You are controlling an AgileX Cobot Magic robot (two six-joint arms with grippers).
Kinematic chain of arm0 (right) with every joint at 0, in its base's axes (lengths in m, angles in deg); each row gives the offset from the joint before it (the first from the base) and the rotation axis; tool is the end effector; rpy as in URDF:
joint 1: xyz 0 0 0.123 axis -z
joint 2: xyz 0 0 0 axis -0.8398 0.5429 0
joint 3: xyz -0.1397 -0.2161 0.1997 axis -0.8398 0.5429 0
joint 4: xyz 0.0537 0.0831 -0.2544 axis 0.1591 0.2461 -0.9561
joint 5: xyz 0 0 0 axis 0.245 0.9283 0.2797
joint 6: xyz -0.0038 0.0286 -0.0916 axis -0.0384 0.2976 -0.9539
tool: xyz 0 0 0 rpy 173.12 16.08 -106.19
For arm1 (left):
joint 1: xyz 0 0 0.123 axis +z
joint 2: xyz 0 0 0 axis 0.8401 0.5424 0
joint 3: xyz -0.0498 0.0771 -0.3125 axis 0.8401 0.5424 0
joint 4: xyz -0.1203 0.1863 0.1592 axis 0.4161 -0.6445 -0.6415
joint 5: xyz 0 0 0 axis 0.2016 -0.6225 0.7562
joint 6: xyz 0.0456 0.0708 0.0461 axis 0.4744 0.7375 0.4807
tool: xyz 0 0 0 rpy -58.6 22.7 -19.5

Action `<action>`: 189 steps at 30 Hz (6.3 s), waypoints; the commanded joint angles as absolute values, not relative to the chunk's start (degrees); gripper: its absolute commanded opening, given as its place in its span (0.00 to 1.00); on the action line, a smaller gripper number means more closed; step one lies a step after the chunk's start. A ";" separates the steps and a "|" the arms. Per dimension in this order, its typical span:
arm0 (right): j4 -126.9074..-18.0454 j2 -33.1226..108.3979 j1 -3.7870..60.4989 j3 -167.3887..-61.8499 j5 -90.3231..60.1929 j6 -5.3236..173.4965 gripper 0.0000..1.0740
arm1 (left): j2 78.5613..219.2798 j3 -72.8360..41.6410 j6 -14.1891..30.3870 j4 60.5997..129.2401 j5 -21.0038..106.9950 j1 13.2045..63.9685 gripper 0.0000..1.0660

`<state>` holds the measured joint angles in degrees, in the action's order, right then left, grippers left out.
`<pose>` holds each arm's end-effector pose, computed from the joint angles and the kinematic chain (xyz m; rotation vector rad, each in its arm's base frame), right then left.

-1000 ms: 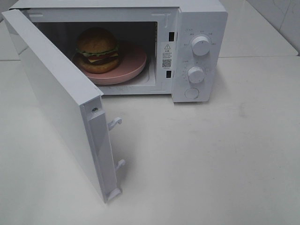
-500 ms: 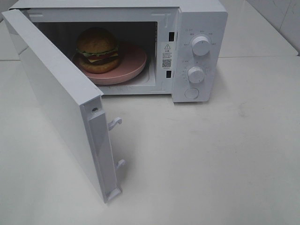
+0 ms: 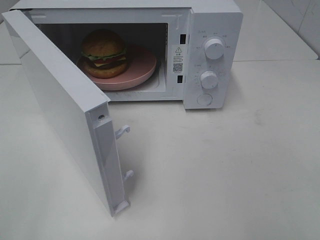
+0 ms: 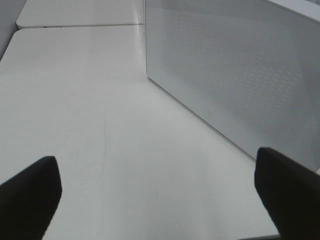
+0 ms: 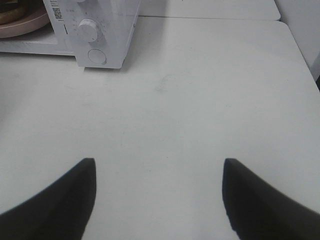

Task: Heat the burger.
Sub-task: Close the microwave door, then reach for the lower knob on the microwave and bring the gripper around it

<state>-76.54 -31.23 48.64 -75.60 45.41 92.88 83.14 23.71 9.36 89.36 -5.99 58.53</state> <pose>-0.0196 -0.0084 0.2908 -0.0723 1.9743 0.0643 -0.0192 -0.0136 0.3003 0.0705 2.0302 -0.1183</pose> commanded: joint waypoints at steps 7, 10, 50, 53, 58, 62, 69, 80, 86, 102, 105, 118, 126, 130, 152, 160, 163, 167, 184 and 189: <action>-76.37 -32.89 49.10 -75.43 45.47 91.96 0.65 | 90.82 22.68 9.30 90.45 1.69 58.41 0.67; -76.37 -32.89 49.10 -75.43 45.47 91.96 0.65 | 93.97 22.68 9.30 91.02 5.12 58.41 0.48; -76.37 -32.89 49.10 -75.43 45.47 91.96 0.65 | 128.52 40.72 21.16 100.31 71.19 48.15 0.00; -76.37 -32.89 49.10 -75.43 45.47 91.96 0.65 | 132.19 40.72 20.53 98.36 74.51 46.03 0.00; -76.37 -32.89 49.10 -75.43 45.47 91.96 0.65 | 137.92 40.72 13.71 93.49 81.73 45.00 0.00; -76.37 -32.89 49.10 -75.43 45.47 91.96 0.65 | 143.59 40.72 2.71 81.40 89.00 45.00 0.00; -76.37 -32.89 49.10 -75.43 45.47 91.96 0.64 | 151.61 40.67 -4.91 71.66 97.54 45.00 0.00; -76.37 -32.89 49.10 -75.43 45.47 91.96 0.64 | 161.64 37.06 -5.94 71.14 104.53 40.53 0.00; -76.37 -32.89 49.10 -75.43 45.47 91.96 0.64 | 164.73 34.54 -5.19 78.99 104.65 35.26 0.00; -76.37 -32.89 49.10 -75.43 45.47 91.96 0.64 | 173.39 24.39 5.35 98.93 104.53 20.48 0.00; -76.37 -32.89 49.10 -75.43 45.47 91.96 0.64 | 175.05 21.93 7.81 104.03 104.53 18.07 0.00; -76.37 -32.89 49.10 -75.43 45.47 91.96 0.64 | 183.18 8.29 20.19 120.02 101.84 11.77 0.00; -76.37 -32.89 49.10 -75.43 45.47 91.96 0.64 | 187.71 0.85 22.82 122.65 100.41 11.77 0.00; -76.37 -32.89 49.10 -75.43 45.47 91.96 0.64 | 189.37 -1.62 22.82 122.77 100.12 11.77 0.00; -76.37 -32.89 49.10 -75.43 45.47 91.96 0.64 | 196.99 -14.85 28.44 126.89 96.97 12.57 0.00; -76.37 -32.89 49.10 -75.43 45.47 91.96 0.64 | 194.76 -14.85 34.28 127.52 90.04 9.88 0.00; -76.37 -32.89 49.10 -75.43 45.47 91.96 0.64 | 193.44 -14.39 36.35 128.21 85.91 8.91 0.00; -76.43 -32.89 49.10 -75.43 45.47 91.96 0.64 | 190.92 -11.70 36.29 129.30 82.99 8.79 0.00; -76.43 -32.89 49.10 -75.43 45.47 91.96 0.64 | 176.42 3.08 36.35 129.53 62.13 11.14 0.79; -76.43 -32.89 49.10 -75.43 45.47 91.96 0.64 | 171.50 3.88 36.40 126.78 40.25 19.91 0.96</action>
<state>-76.54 -31.23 48.64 -75.60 45.47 92.88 173.73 3.60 36.35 128.38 48.73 16.70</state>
